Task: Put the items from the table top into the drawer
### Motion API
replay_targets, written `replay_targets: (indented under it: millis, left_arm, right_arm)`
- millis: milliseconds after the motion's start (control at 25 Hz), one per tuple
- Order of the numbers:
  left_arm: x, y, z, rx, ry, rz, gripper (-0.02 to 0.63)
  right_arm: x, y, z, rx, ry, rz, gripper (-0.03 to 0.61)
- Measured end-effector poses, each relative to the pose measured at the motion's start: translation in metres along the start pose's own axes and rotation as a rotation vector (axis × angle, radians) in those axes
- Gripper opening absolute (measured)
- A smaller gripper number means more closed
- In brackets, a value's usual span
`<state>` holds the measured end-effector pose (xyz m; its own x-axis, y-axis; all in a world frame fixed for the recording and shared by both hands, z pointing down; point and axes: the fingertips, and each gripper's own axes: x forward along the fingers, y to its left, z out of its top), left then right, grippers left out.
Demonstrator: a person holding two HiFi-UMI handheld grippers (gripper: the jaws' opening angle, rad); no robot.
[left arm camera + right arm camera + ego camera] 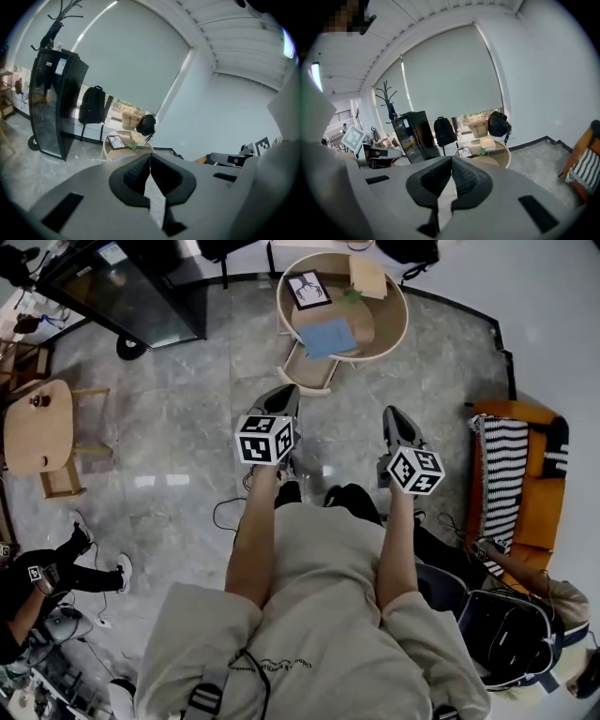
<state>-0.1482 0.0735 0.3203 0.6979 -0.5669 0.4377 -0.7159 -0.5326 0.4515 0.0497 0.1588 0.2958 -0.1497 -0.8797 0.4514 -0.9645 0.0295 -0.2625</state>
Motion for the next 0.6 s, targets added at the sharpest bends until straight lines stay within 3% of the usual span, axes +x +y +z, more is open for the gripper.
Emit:
replay_targets:
  millis: [280,600]
  left_arm:
    - [0.004,0.036,0.005,-0.051,-0.002,0.034,0.021]
    - [-0.021,0.07,0.009,-0.095,-0.06,0.127,0.021]
  right_arm:
    - [0.032,-0.004,0.016,0.039,0.004,-0.008,0.034]
    - [0.087,0.038,0.029,-0.088,0.046,0.112,0.034]
